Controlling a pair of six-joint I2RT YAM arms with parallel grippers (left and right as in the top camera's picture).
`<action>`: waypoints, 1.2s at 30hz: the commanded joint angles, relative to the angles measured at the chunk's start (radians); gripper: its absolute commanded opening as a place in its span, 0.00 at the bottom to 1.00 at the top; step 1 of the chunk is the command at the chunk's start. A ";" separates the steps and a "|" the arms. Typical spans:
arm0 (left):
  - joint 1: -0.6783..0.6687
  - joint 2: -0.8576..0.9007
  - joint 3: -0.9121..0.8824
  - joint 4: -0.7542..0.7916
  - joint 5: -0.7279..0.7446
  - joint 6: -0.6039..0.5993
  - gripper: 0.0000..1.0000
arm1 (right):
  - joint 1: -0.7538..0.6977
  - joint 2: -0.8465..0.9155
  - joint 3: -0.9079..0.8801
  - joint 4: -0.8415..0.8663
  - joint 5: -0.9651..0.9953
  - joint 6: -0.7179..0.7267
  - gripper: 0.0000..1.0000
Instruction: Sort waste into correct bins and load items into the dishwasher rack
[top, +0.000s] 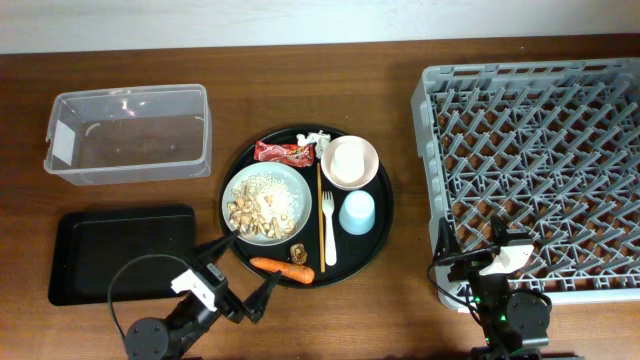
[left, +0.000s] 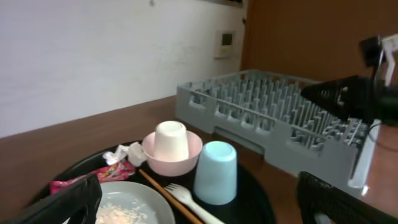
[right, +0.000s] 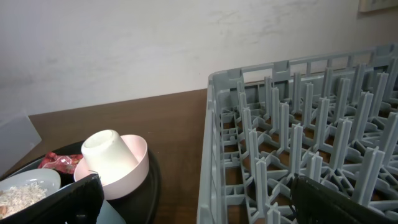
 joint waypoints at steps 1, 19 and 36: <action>0.002 0.030 0.120 -0.024 -0.009 -0.093 0.99 | -0.006 -0.006 -0.005 -0.005 0.006 -0.007 0.99; -0.460 1.115 1.253 -1.070 -0.549 0.042 0.99 | -0.006 -0.006 -0.005 -0.005 0.006 -0.006 0.99; -0.594 1.547 1.040 -1.156 -0.760 -1.058 0.99 | -0.006 -0.006 -0.005 -0.005 0.006 -0.007 0.99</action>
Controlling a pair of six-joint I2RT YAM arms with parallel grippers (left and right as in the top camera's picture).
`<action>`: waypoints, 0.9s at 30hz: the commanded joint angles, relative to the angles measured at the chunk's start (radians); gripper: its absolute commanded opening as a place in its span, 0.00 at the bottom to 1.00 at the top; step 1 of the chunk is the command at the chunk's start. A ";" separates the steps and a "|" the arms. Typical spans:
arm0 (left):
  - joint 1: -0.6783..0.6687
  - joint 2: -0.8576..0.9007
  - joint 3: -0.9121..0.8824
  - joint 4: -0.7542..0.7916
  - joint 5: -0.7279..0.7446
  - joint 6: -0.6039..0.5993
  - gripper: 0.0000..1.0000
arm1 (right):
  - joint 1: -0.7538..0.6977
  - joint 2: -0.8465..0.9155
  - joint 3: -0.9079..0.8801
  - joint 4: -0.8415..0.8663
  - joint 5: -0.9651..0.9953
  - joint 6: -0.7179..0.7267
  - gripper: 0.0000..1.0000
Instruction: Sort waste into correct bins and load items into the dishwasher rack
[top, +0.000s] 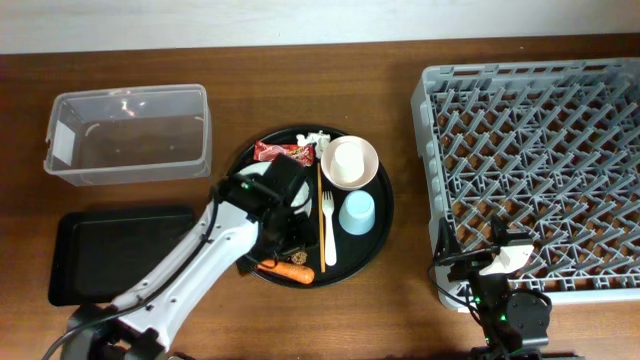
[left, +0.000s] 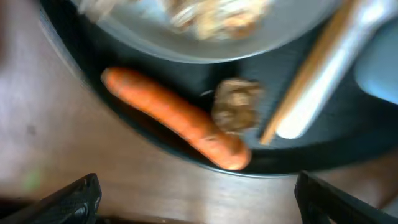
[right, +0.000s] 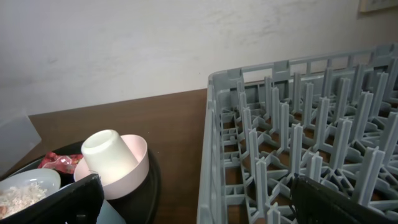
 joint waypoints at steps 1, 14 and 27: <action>-0.003 0.003 -0.098 0.077 -0.018 -0.291 0.99 | -0.006 -0.007 -0.005 -0.005 0.006 -0.007 0.99; -0.010 0.127 -0.143 0.422 0.008 0.168 1.00 | -0.006 -0.007 -0.005 -0.005 0.006 -0.007 0.99; -0.097 0.147 -0.143 0.369 -0.048 0.230 0.63 | -0.006 -0.007 -0.005 -0.005 0.006 -0.007 0.99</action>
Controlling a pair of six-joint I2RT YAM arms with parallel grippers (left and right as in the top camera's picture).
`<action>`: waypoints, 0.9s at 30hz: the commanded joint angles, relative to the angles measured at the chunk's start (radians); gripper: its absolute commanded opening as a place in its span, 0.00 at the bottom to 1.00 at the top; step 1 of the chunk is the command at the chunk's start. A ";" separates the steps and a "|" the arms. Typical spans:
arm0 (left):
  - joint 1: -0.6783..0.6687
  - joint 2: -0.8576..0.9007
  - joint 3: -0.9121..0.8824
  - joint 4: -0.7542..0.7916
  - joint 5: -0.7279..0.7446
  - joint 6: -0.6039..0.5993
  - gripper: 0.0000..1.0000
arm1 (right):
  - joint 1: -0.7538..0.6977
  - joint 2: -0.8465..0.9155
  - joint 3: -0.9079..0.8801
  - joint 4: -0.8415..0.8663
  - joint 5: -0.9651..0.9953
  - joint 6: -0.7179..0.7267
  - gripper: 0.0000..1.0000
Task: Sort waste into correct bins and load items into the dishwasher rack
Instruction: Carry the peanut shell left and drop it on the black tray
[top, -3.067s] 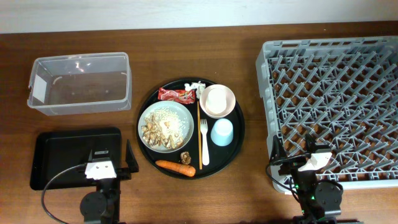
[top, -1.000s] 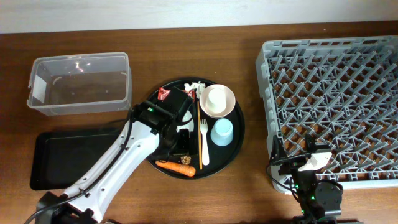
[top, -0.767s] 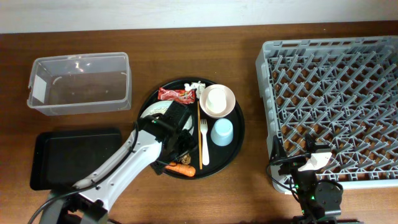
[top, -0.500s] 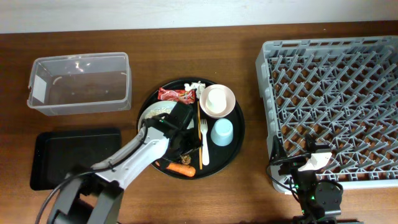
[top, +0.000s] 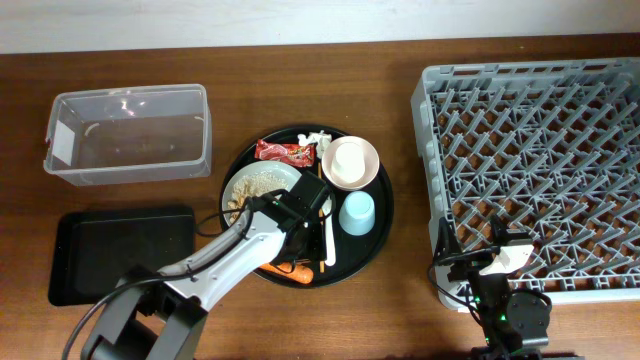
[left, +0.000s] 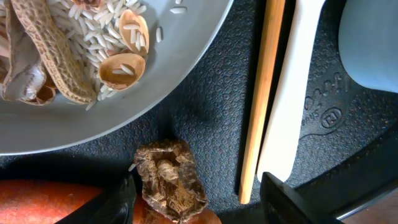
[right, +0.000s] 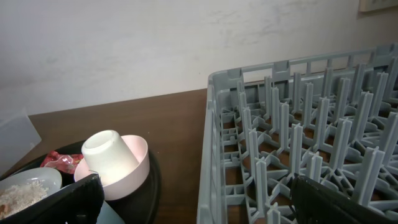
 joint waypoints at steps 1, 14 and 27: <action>-0.004 0.039 -0.003 -0.004 -0.033 0.008 0.63 | -0.006 -0.006 -0.005 -0.005 0.006 -0.007 0.98; -0.004 0.066 0.024 -0.011 -0.016 0.008 0.28 | -0.006 -0.006 -0.005 -0.005 0.006 -0.006 0.99; 0.111 -0.095 0.198 -0.256 -0.003 0.009 0.24 | -0.006 -0.006 -0.005 -0.005 0.006 -0.007 0.99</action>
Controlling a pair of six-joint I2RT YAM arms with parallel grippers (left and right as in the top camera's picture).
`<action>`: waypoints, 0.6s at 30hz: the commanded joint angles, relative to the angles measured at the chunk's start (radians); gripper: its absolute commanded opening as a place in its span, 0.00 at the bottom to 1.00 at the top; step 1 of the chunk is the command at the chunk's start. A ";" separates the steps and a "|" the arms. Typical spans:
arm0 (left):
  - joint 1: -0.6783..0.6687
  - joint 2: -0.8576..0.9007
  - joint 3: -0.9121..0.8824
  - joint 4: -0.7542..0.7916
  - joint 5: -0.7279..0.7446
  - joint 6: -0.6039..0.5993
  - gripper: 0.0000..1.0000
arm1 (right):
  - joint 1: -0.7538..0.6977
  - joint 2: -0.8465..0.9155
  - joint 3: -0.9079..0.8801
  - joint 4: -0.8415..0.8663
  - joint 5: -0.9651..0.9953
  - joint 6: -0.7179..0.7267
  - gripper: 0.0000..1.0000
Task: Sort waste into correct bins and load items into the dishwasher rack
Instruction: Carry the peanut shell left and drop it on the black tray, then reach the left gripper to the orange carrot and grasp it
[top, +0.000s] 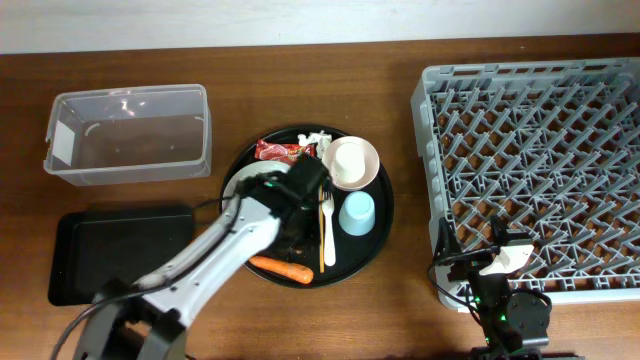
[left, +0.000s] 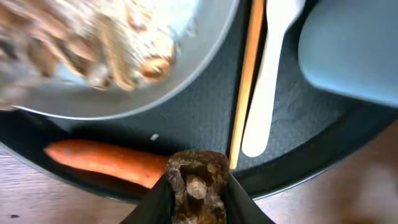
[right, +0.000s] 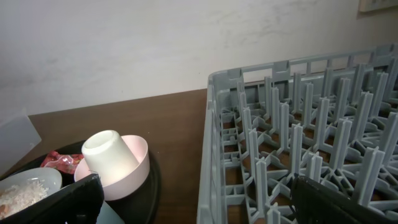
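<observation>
My left gripper (left: 196, 177) is shut on a brown, wrinkled food scrap (left: 198, 193) and holds it above the round black tray (top: 378, 235). Below it in the left wrist view lie an orange carrot (left: 106, 160), a wooden chopstick (left: 246, 87), a white fork (left: 268, 93), a pale blue cup (left: 351, 50) and a plate of rice and peanut shells (left: 93, 56). In the overhead view the left gripper (top: 297, 212) hides the scrap. My right gripper (right: 199, 205) stands open by the near left corner of the grey dishwasher rack (top: 540, 150).
A pink bowl with a white cup in it (top: 350, 162), a red wrapper (top: 278, 150) and crumpled white paper (top: 318, 139) sit at the tray's far side. A clear plastic bin (top: 130, 135) stands at the far left, a flat black tray (top: 120, 255) in front of it.
My left gripper was open, low over the tray, with the brown scrap between its fingers. It is now shut on the scrap and higher above the tray. The right arm has not moved.
My left arm first rested at the table's front edge, gripper open. Then it was over the tray above the carrot and the brown scrap, then low with open fingers around the scrap. Now it holds the scrap off the tray. The right arm stayed by the rack.
</observation>
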 joint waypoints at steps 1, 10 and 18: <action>0.159 -0.071 0.032 -0.063 0.002 0.006 0.24 | -0.006 -0.006 -0.005 -0.005 0.006 -0.008 0.99; 0.898 -0.058 0.032 -0.056 -0.213 0.022 0.25 | -0.006 -0.006 -0.005 -0.005 0.006 -0.008 0.99; 1.020 -0.037 0.024 -0.066 -0.127 0.033 0.99 | -0.006 -0.006 -0.005 -0.005 0.006 -0.008 0.99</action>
